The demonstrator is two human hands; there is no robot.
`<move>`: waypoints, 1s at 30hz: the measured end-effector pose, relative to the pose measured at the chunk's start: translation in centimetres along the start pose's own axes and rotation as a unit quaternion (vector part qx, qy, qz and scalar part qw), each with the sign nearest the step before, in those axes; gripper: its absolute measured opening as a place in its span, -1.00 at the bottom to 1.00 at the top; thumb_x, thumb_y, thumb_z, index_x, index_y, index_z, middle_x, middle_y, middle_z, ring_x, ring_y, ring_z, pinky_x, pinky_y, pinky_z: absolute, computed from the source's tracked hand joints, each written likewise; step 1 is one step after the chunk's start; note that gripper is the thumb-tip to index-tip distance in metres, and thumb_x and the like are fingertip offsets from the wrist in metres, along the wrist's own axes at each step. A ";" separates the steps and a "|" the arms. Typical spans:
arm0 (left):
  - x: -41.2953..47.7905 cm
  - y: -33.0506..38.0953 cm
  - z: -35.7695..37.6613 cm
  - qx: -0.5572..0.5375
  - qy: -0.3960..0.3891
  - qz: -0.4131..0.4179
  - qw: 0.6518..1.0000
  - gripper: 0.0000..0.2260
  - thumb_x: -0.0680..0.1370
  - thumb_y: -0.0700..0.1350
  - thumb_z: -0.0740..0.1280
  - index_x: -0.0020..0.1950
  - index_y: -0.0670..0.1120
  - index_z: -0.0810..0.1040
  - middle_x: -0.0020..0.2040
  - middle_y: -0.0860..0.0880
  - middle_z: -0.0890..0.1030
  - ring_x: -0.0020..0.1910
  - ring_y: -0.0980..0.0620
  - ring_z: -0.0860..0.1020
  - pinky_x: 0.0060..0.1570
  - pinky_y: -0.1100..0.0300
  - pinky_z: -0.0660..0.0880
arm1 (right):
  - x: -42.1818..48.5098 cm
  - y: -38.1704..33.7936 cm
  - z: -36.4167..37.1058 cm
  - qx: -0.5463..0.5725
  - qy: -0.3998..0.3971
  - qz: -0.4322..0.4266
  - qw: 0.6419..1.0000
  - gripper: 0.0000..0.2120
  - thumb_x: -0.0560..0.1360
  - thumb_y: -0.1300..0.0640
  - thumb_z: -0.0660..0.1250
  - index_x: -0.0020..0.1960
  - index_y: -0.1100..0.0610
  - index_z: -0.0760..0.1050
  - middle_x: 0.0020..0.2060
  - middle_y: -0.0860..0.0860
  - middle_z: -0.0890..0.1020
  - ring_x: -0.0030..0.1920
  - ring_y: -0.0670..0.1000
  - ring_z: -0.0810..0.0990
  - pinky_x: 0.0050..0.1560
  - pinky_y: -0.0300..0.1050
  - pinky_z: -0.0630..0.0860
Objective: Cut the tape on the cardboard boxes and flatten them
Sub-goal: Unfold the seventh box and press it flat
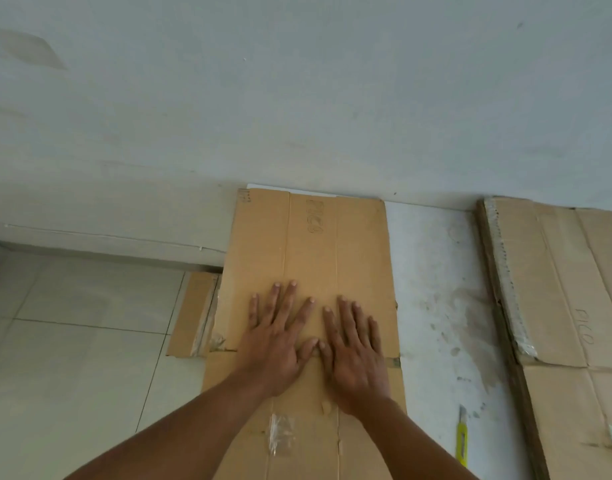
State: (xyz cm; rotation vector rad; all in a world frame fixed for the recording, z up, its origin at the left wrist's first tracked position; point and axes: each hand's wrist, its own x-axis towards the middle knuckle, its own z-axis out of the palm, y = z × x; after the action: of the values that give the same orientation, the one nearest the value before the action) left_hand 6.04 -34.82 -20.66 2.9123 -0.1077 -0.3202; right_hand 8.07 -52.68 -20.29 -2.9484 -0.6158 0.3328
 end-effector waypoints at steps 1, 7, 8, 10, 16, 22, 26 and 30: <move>0.0 0.0 0.3 0.001 0.010 -0.003 1.000 -0.38 0.65 0.31 -0.07 0.66 0.10 -0.03 0.66 -0.09 -0.21 0.62 -0.15 -0.26 0.53 -0.29 -0.11 | 0.0 0.1 0.3 -0.003 0.006 0.003 1.000 -0.44 0.68 -0.16 -0.16 0.63 -0.02 -0.06 0.61 0.04 -0.11 0.60 0.08 -0.17 0.52 0.15 -0.10; 0.3 0.0 0.4 -0.004 0.030 -0.011 0.999 -0.36 0.63 0.29 0.04 0.65 0.03 0.08 0.67 -0.07 -0.03 0.64 -0.13 -0.07 0.51 -0.24 -0.03 | 0.0 0.0 0.7 -0.002 -0.004 0.008 1.000 -0.43 0.67 -0.15 -0.05 0.62 -0.02 -0.05 0.62 0.03 -0.09 0.60 0.08 -0.14 0.52 0.16 -0.06; 0.6 -0.1 0.1 -0.013 0.032 -0.023 0.999 -0.36 0.63 0.29 0.06 0.64 0.01 0.13 0.66 -0.05 0.06 0.63 -0.12 0.02 0.51 -0.22 0.00 | 0.0 -0.1 0.4 0.003 -0.009 0.011 1.000 -0.44 0.66 -0.14 -0.01 0.62 -0.03 0.02 0.62 0.05 -0.02 0.60 0.10 -0.07 0.51 0.16 -0.02; 2.1 -0.3 -0.8 -0.014 0.036 -0.038 0.999 -0.41 0.62 0.26 0.07 0.57 -0.03 0.29 0.52 -0.04 0.29 0.52 -0.15 0.27 0.52 -0.22 0.11 | 0.9 -0.3 -0.5 0.014 -0.005 0.012 1.000 -0.48 0.58 -0.11 0.11 0.52 -0.02 0.31 0.54 0.10 0.27 0.52 0.18 0.24 0.41 0.17 0.17; 9.5 -0.7 -3.9 -0.054 0.026 -0.067 0.996 -0.63 0.66 0.20 0.06 0.13 -0.03 0.51 0.60 -0.11 0.11 0.61 -0.28 -0.09 0.56 -0.21 -0.16 | 10.8 1.1 -5.1 0.006 0.031 0.006 0.999 -0.53 0.59 -0.11 0.05 0.43 0.05 0.33 0.45 0.14 0.30 0.47 0.24 0.24 0.48 0.13 0.16; 10.4 -1.1 -2.0 -0.010 0.027 -0.095 0.995 -0.33 0.63 0.27 -0.10 0.65 -0.03 -0.10 0.65 0.01 -0.22 0.60 -0.11 -0.31 0.56 -0.16 -0.28 | 14.8 3.4 -3.6 0.010 -0.046 -0.011 0.999 -0.41 0.63 -0.21 -0.24 0.60 -0.08 -0.29 0.58 -0.05 -0.31 0.56 0.03 -0.37 0.53 0.19 -0.30; 11.0 -1.1 -1.5 0.000 0.056 -0.104 0.993 -0.32 0.62 0.27 -0.07 0.66 -0.04 0.01 0.67 -0.02 -0.03 0.63 -0.12 -0.11 0.57 -0.19 -0.16 | 14.8 3.4 -2.6 -0.009 -0.019 0.002 1.000 -0.39 0.61 -0.22 -0.24 0.61 -0.07 -0.24 0.59 -0.05 -0.25 0.58 0.04 -0.31 0.53 0.20 -0.28; 8.8 -1.1 -1.8 -0.006 0.024 -0.164 0.986 -0.31 0.62 0.30 -0.15 0.66 -0.02 -0.13 0.67 0.00 -0.14 0.63 -0.08 -0.19 0.55 -0.22 -0.23 | 14.6 3.5 -2.5 -0.006 -0.011 0.004 1.000 -0.39 0.62 -0.22 -0.24 0.61 -0.06 -0.23 0.60 -0.05 -0.25 0.58 0.03 -0.30 0.54 0.20 -0.28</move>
State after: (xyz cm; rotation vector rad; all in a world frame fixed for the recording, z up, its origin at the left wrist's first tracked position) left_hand 15.04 -34.25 -20.95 2.9173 0.3824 -0.3006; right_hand 23.05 -50.11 -21.21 -2.9636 -0.6114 0.3635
